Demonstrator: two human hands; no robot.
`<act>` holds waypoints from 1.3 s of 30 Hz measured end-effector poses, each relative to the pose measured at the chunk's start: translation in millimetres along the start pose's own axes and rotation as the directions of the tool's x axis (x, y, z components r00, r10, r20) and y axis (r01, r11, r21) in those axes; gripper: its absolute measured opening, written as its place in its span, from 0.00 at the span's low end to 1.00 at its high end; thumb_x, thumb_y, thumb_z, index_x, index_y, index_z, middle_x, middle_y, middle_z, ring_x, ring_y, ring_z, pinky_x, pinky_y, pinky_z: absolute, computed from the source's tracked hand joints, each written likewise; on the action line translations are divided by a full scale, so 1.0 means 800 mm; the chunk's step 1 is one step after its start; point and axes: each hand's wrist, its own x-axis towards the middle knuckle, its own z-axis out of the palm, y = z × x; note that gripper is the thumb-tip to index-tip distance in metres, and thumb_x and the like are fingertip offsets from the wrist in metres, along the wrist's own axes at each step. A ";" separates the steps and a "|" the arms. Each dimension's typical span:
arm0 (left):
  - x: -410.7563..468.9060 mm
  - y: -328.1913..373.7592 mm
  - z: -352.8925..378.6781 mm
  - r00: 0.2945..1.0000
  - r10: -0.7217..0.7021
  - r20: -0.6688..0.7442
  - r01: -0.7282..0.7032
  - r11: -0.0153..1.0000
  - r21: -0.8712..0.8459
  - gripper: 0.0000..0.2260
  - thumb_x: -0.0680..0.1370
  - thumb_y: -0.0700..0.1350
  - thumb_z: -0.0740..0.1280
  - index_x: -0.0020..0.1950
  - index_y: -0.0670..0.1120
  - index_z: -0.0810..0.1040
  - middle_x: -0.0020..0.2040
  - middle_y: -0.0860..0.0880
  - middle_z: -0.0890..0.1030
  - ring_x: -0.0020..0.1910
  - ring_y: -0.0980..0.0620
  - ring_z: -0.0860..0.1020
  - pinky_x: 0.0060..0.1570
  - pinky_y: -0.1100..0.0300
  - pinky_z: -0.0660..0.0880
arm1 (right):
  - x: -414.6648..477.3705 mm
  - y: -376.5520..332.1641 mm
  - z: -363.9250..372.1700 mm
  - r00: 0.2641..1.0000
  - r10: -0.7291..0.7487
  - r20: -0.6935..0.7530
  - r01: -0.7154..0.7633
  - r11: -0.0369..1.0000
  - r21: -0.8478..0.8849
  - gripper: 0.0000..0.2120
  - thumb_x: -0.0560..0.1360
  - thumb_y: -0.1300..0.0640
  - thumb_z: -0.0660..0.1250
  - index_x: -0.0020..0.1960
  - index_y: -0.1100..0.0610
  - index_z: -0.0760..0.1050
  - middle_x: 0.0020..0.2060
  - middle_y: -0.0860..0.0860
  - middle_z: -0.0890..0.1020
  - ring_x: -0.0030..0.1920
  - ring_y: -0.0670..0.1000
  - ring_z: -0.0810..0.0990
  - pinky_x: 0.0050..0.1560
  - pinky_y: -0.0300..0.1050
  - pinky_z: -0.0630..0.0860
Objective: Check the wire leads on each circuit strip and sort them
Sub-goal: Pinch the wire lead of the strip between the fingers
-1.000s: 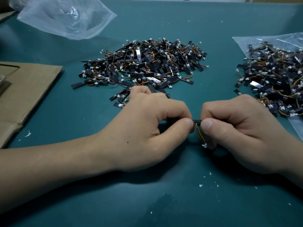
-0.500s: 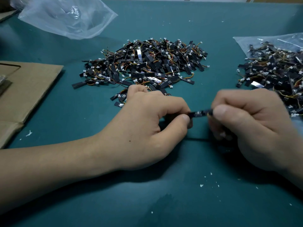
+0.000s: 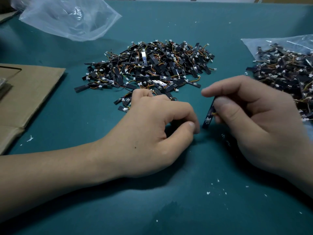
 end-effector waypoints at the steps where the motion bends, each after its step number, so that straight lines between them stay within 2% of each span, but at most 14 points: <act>1: 0.000 0.000 0.000 1.000 0.000 -0.008 0.000 1.000 -0.027 0.06 0.79 0.48 0.66 0.46 0.53 0.82 0.37 0.58 0.82 0.42 0.60 0.79 0.62 0.51 0.62 | 0.000 -0.003 0.000 0.999 -0.018 0.040 0.019 1.000 -0.021 0.12 0.83 0.58 0.64 0.63 0.45 0.78 0.41 0.45 0.82 0.38 0.45 0.82 0.41 0.29 0.72; 4: 0.002 0.000 -0.002 1.000 -0.024 -0.002 0.024 0.991 -0.131 0.07 0.79 0.54 0.67 0.48 0.53 0.81 0.38 0.62 0.84 0.43 0.63 0.82 0.66 0.45 0.63 | 0.000 -0.007 0.000 0.992 -0.076 0.102 0.080 0.996 -0.030 0.12 0.81 0.57 0.66 0.62 0.47 0.79 0.42 0.37 0.83 0.39 0.38 0.82 0.43 0.25 0.71; 6: 0.003 0.000 -0.001 1.000 -0.022 0.009 0.023 0.996 -0.090 0.08 0.78 0.57 0.68 0.47 0.54 0.82 0.38 0.62 0.83 0.44 0.62 0.81 0.64 0.47 0.63 | -0.001 -0.010 0.000 0.992 -0.092 0.081 0.095 0.995 -0.030 0.10 0.80 0.57 0.67 0.58 0.46 0.79 0.43 0.37 0.84 0.38 0.36 0.82 0.42 0.24 0.71; 10: 0.001 -0.002 0.000 0.999 -0.001 -0.043 0.000 1.000 -0.013 0.05 0.76 0.53 0.71 0.43 0.53 0.81 0.38 0.60 0.81 0.43 0.62 0.77 0.59 0.52 0.62 | -0.004 -0.011 0.001 1.000 -0.015 -0.008 0.016 0.998 0.066 0.04 0.80 0.56 0.68 0.53 0.49 0.79 0.42 0.43 0.86 0.33 0.39 0.82 0.38 0.28 0.74; 13: 0.001 -0.004 -0.001 0.999 -0.008 -0.052 0.006 0.999 -0.047 0.07 0.76 0.52 0.70 0.41 0.52 0.79 0.35 0.60 0.79 0.41 0.61 0.77 0.59 0.53 0.62 | -0.002 -0.010 -0.001 0.999 0.036 0.013 -0.036 0.998 0.056 0.03 0.81 0.51 0.69 0.49 0.49 0.79 0.38 0.45 0.85 0.30 0.45 0.81 0.31 0.38 0.76; 15: 0.002 -0.004 -0.002 0.999 -0.019 -0.041 0.016 0.997 -0.082 0.08 0.75 0.51 0.70 0.38 0.52 0.77 0.34 0.61 0.77 0.40 0.61 0.76 0.59 0.54 0.62 | 0.000 -0.007 -0.005 0.996 0.040 0.078 -0.039 0.999 -0.017 0.12 0.79 0.48 0.66 0.40 0.52 0.77 0.30 0.50 0.80 0.27 0.48 0.76 0.29 0.44 0.72; 17: 0.001 -0.001 -0.002 0.999 -0.021 -0.043 0.018 0.997 -0.081 0.07 0.75 0.50 0.71 0.38 0.53 0.77 0.35 0.60 0.78 0.40 0.61 0.75 0.57 0.54 0.62 | 0.003 -0.007 -0.008 0.972 0.039 0.231 -0.034 0.999 -0.025 0.18 0.79 0.48 0.62 0.33 0.55 0.70 0.25 0.50 0.70 0.26 0.46 0.68 0.28 0.44 0.66; 20: 0.000 0.001 -0.002 0.999 -0.012 -0.051 0.008 0.997 -0.072 0.04 0.75 0.50 0.70 0.47 0.53 0.80 0.40 0.60 0.81 0.45 0.59 0.79 0.60 0.51 0.62 | 0.005 -0.005 -0.012 0.916 0.018 0.400 -0.039 0.998 0.045 0.18 0.78 0.51 0.60 0.30 0.53 0.62 0.24 0.46 0.61 0.26 0.43 0.60 0.27 0.40 0.59; 23: -0.003 -0.001 -0.001 0.988 -0.052 -0.145 0.045 0.998 -0.052 0.21 0.76 0.49 0.69 0.68 0.55 0.70 0.50 0.59 0.78 0.54 0.54 0.78 0.62 0.53 0.59 | 0.001 -0.001 -0.011 0.974 0.022 0.227 -0.057 0.987 0.151 0.18 0.80 0.53 0.59 0.31 0.55 0.66 0.25 0.48 0.65 0.26 0.46 0.64 0.29 0.40 0.60; 25: -0.003 -0.003 -0.001 0.978 -0.099 -0.183 0.097 0.995 -0.019 0.24 0.75 0.48 0.67 0.71 0.57 0.66 0.53 0.60 0.76 0.56 0.53 0.75 0.61 0.54 0.57 | 0.000 0.000 -0.006 0.997 0.074 -0.017 -0.067 0.964 0.259 0.14 0.83 0.55 0.59 0.41 0.55 0.75 0.28 0.50 0.72 0.27 0.48 0.67 0.29 0.37 0.63; 27: -0.001 -0.007 0.001 0.979 -0.148 -0.140 0.160 0.984 0.079 0.23 0.75 0.48 0.65 0.70 0.59 0.67 0.55 0.61 0.75 0.59 0.56 0.72 0.60 0.56 0.55 | 0.003 0.002 -0.003 0.982 0.148 -0.113 -0.098 0.927 0.362 0.10 0.84 0.59 0.59 0.54 0.52 0.79 0.30 0.51 0.76 0.26 0.49 0.68 0.27 0.35 0.65; 31: 0.007 -0.015 0.009 0.982 -0.182 -0.048 0.188 0.931 0.313 0.18 0.74 0.47 0.60 0.63 0.61 0.73 0.55 0.63 0.74 0.60 0.56 0.67 0.56 0.55 0.53 | 0.003 0.005 -0.004 0.991 0.129 0.020 -0.130 0.967 0.220 0.11 0.82 0.61 0.62 0.52 0.50 0.82 0.30 0.51 0.80 0.24 0.48 0.69 0.27 0.36 0.66; 36: 0.005 -0.018 0.010 0.984 -0.148 -0.094 0.168 0.953 0.252 0.17 0.77 0.40 0.67 0.58 0.62 0.76 0.48 0.63 0.76 0.55 0.57 0.68 0.51 0.55 0.52 | -0.002 -0.001 -0.004 0.987 0.093 0.134 -0.101 0.993 0.056 0.10 0.80 0.59 0.63 0.51 0.47 0.82 0.31 0.47 0.81 0.26 0.48 0.73 0.29 0.37 0.70; 39: 0.004 -0.015 0.008 0.982 -0.105 -0.154 0.131 0.976 0.172 0.13 0.78 0.43 0.68 0.56 0.61 0.77 0.48 0.63 0.78 0.55 0.58 0.71 0.52 0.54 0.54 | 0.000 -0.003 -0.002 0.985 0.111 0.129 -0.114 0.993 0.013 0.07 0.79 0.56 0.66 0.53 0.46 0.81 0.31 0.49 0.81 0.28 0.51 0.74 0.30 0.39 0.70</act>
